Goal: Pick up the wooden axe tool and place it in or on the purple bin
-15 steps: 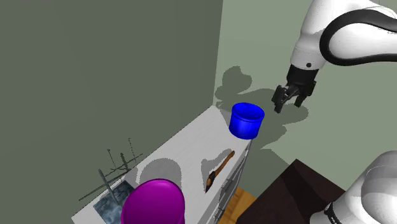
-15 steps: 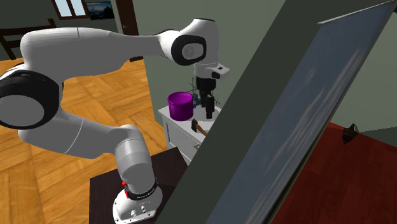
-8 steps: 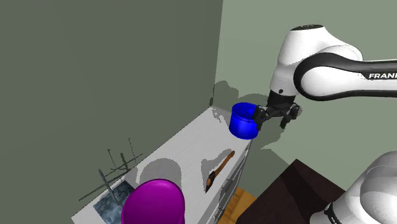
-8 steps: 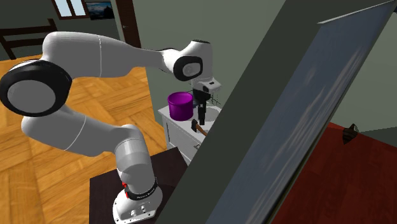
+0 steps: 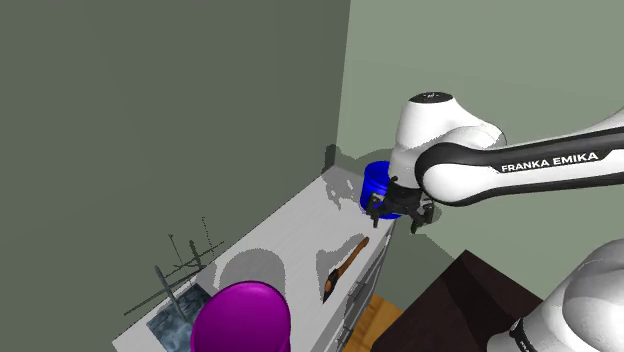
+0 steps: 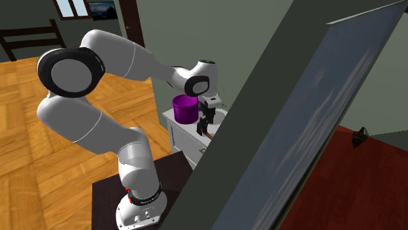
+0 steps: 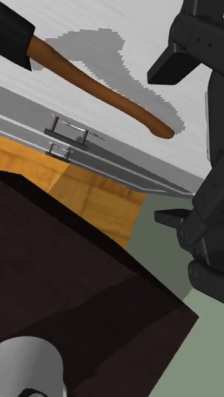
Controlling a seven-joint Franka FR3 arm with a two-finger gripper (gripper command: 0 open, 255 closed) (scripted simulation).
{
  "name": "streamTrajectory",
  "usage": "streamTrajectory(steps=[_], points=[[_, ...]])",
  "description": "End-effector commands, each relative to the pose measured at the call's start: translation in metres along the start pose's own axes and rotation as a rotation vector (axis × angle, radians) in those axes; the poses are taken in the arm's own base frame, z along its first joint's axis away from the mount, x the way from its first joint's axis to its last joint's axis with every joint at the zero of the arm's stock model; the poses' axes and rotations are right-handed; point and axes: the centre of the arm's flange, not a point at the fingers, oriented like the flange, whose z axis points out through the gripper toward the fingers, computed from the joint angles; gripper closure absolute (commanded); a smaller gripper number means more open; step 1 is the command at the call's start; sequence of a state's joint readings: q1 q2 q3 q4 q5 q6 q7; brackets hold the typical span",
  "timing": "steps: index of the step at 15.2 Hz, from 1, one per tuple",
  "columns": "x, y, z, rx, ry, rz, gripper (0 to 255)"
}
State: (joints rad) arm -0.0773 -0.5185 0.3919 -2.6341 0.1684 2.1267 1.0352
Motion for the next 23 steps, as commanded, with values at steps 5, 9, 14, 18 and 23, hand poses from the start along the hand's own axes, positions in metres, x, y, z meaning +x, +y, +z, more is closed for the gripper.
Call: streamTrajectory(steps=[5, 9, 14, 18, 23], points=[[-0.005, -0.052, 0.060, 0.007, -0.007, 0.234, 0], [-0.001, -0.085, 0.100, 0.009, -0.011, 0.387, 0], [0.000, -0.091, 0.129, 0.010, -0.012, 0.416, 0], [-0.001, -0.092, 0.148, 0.010, -0.012, 0.416, 0], [-0.001, -0.092, 0.148, 0.010, -0.012, 0.416, 0]])
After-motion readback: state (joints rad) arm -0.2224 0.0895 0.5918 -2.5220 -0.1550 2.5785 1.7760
